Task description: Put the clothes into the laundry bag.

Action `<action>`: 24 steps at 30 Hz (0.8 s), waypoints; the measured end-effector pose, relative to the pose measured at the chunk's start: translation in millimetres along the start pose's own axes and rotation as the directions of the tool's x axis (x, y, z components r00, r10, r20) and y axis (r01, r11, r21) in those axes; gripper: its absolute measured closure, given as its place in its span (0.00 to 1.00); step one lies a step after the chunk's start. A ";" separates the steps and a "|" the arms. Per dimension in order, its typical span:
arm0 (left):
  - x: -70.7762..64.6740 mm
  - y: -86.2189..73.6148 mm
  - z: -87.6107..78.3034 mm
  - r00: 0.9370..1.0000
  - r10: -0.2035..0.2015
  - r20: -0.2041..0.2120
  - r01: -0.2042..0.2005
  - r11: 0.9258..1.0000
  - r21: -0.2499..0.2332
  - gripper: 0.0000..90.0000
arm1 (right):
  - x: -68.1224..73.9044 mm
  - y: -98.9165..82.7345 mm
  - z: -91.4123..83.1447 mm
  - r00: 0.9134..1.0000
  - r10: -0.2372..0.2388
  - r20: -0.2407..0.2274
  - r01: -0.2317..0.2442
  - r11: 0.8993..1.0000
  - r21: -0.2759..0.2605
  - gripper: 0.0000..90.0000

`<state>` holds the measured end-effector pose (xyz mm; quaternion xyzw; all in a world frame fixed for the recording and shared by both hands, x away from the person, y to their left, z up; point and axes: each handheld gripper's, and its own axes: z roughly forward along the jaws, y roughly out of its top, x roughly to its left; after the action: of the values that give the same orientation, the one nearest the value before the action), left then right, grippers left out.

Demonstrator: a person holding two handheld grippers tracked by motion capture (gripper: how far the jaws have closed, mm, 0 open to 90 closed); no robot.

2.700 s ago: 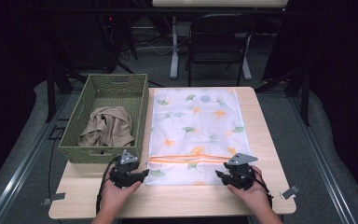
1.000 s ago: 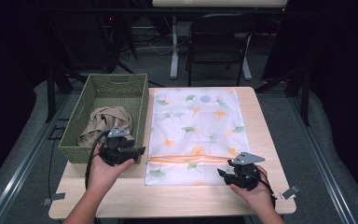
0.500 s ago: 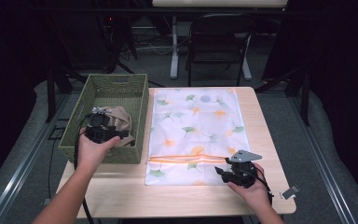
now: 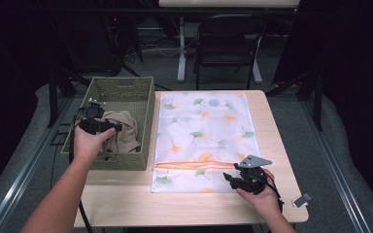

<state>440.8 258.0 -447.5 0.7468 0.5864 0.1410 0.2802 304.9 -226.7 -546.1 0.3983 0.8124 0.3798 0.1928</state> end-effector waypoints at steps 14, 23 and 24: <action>22.6 12.3 28.1 0.996 -0.052 -0.068 0.058 0.994 0.095 0.29 | -0.5 -10.0 -8.1 0.999 0.020 0.028 -0.020 1.000 0.006 0.48; 27.2 15.1 43.2 0.994 -0.075 -0.077 0.086 0.985 0.152 0.20 | -0.9 -12.2 -9.4 0.999 0.030 0.033 -0.030 0.999 0.012 0.47; 27.2 15.0 44.8 0.994 -0.083 -0.070 0.094 0.983 0.157 0.19 | 0.0 -12.1 -8.3 0.999 0.032 0.030 -0.032 0.999 0.008 0.47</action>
<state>484.4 270.4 -477.9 0.7352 0.6371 0.1045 0.2066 293.8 -235.4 -550.2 0.4175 0.8047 0.3732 0.1970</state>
